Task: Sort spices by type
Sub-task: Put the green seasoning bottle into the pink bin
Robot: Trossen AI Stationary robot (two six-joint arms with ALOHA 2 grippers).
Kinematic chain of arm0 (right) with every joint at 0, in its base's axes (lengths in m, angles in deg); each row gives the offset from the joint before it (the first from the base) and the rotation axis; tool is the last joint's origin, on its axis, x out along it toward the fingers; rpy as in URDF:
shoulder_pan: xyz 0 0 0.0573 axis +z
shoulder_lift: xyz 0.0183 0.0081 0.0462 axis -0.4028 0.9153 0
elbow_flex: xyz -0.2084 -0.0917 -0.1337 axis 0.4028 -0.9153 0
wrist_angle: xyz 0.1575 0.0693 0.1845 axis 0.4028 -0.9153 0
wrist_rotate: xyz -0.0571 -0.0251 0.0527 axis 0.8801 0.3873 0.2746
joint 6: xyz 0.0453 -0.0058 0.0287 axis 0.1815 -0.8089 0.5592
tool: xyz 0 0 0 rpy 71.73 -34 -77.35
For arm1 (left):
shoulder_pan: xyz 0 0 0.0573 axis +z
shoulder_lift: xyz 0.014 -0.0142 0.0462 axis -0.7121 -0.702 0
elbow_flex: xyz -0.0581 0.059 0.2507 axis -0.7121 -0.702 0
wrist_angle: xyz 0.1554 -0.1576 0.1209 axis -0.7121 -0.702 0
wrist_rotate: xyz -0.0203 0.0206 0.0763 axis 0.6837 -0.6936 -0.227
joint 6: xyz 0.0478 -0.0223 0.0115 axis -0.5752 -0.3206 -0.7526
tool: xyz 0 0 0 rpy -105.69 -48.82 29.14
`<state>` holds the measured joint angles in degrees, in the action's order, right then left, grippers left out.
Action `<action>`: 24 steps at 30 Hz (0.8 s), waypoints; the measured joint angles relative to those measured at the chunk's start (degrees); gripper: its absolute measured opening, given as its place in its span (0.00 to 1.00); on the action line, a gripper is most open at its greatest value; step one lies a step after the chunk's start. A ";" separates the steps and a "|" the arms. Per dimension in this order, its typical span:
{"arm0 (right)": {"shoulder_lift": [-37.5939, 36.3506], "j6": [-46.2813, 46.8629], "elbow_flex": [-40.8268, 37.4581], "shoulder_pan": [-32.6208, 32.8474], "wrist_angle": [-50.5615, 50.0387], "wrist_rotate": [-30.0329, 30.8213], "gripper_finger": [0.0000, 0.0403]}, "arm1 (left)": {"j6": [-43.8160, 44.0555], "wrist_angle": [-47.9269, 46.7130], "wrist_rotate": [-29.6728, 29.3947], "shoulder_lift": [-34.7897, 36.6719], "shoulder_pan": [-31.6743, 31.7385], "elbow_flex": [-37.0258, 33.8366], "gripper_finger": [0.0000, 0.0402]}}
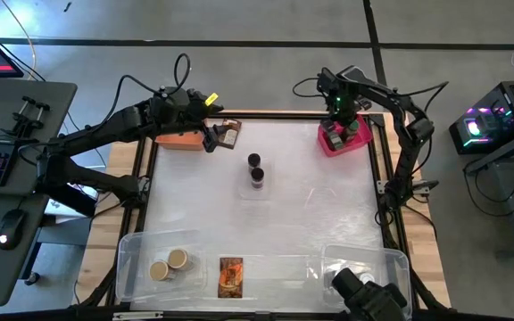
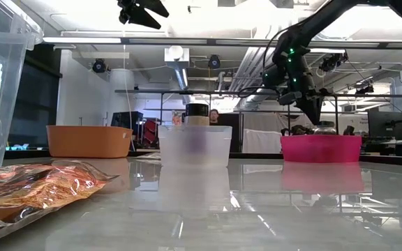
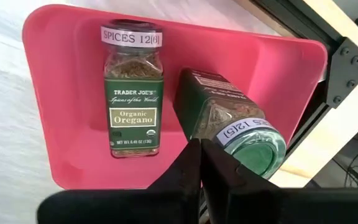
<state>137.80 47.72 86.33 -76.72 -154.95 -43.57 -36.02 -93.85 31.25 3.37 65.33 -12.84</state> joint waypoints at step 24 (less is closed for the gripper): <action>-0.03 6.37 0.00 -0.07 -3.65 -1.99 0.00 | -0.02 -0.02 0.02 0.00 0.01 0.00 0.73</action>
<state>137.77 54.09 86.33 -76.79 -158.60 -45.56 -36.04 -93.87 31.28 3.37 65.33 -12.84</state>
